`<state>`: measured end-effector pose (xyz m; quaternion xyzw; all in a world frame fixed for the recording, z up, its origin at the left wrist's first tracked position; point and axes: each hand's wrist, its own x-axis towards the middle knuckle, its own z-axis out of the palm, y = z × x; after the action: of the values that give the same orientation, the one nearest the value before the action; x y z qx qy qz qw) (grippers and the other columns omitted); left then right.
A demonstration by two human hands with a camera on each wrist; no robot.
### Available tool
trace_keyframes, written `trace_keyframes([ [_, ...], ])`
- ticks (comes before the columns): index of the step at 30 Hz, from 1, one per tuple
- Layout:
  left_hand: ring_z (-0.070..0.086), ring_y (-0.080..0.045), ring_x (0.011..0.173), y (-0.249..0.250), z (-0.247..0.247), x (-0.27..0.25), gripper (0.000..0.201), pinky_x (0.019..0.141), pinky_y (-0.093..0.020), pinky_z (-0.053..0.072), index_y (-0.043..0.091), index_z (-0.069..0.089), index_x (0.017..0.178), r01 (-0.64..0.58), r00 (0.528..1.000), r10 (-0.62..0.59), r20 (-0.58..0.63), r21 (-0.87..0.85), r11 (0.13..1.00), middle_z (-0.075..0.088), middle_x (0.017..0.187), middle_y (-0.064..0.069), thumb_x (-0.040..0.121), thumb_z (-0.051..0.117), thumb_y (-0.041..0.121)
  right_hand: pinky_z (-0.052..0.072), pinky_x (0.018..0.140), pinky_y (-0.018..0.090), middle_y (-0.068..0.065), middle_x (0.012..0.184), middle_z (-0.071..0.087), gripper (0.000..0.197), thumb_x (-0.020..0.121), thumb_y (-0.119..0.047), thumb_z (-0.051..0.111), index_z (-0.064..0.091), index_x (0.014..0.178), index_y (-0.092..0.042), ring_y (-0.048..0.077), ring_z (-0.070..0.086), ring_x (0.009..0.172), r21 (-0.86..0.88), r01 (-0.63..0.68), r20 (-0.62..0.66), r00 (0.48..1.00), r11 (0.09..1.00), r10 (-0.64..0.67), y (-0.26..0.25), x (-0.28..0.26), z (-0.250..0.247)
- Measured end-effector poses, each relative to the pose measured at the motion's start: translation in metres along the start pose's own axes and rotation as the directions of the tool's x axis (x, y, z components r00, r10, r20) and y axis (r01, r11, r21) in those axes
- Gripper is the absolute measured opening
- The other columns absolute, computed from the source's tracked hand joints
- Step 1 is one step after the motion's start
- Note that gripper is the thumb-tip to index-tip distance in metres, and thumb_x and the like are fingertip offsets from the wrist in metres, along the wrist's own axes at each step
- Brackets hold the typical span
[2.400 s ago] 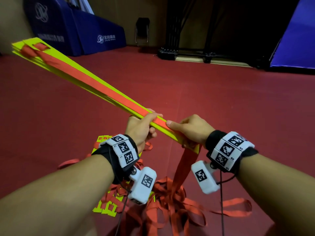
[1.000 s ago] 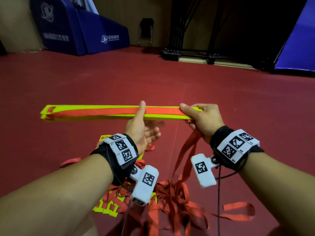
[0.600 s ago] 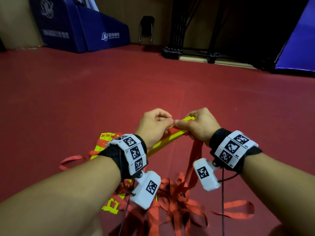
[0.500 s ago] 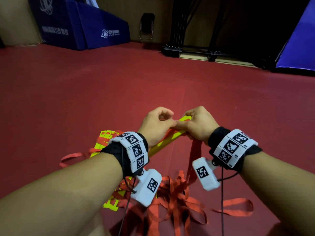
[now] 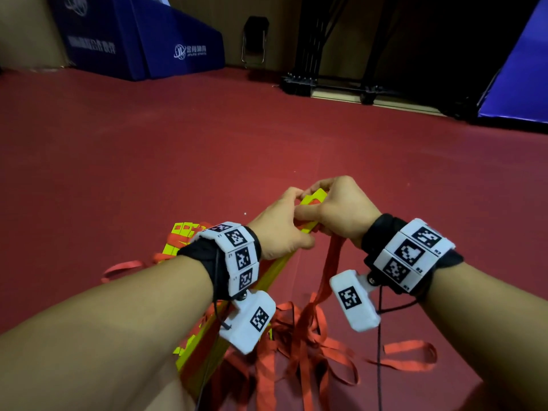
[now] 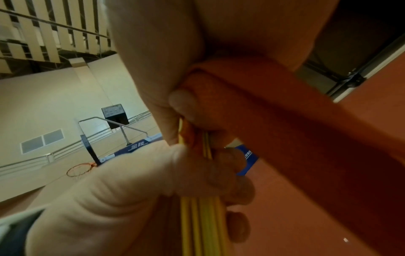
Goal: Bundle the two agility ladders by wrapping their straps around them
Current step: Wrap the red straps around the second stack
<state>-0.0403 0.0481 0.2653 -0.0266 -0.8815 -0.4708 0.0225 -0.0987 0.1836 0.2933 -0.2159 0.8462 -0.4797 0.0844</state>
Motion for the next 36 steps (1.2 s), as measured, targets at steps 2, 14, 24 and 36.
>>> trace_keyframes([
  [2,0.053,-0.005,0.062,0.001,0.002,0.001,0.065,0.05,-0.017,0.036,0.02,0.044,0.13,0.0,0.999,0.0,-0.048,0.003,1.0,0.06,0.083,0.008,0.076,0.076,0.007,0.036,0.047,0.028,0.006,0.056,0.057,0.023,0.07,-0.01,0.084,0.066,0.081,-0.003,0.018,0.045,0.043,0.052,0.001,0.003,1.0,0.999,-0.001,-0.001,-0.001,0.001],
  [14,0.052,-0.016,0.069,-0.005,-0.003,0.008,0.026,0.062,-0.03,0.041,0.027,0.051,0.084,0.034,0.952,-0.074,-0.296,-0.136,0.99,0.055,0.075,0.009,0.077,0.07,0.011,0.037,0.048,0.018,0.003,0.063,0.061,0.017,0.085,-0.012,0.077,0.068,0.094,-0.001,0.008,0.047,0.049,0.131,0.198,0.188,0.957,0.971,-0.221,-0.002,-0.007,-0.026],
  [24,0.053,-0.011,0.065,-0.005,-0.003,0.007,0.023,0.064,-0.029,0.042,0.024,0.06,0.087,0.006,0.956,-0.046,-0.291,-0.139,0.99,0.058,0.071,0.011,0.079,0.076,0.01,0.052,0.065,0.027,0.001,0.093,0.062,0.043,0.077,-0.028,0.086,0.064,0.113,-0.021,0.012,0.061,0.069,-0.081,0.515,0.069,0.857,0.853,-0.511,-0.002,-0.006,-0.035],
  [36,0.059,-0.023,0.072,0.0,0.0,0.006,0.026,0.079,-0.053,0.058,0.018,0.063,0.092,0.049,0.95,-0.11,-0.293,-0.21,0.977,0.06,0.073,0.004,0.072,0.079,0.014,0.046,0.071,0.031,-0.006,0.085,0.06,0.024,0.099,-0.031,0.058,0.062,0.076,-0.029,0.011,0.055,0.072,-0.203,0.474,0.072,0.88,0.857,-0.47,-0.001,-0.002,-0.027],
])
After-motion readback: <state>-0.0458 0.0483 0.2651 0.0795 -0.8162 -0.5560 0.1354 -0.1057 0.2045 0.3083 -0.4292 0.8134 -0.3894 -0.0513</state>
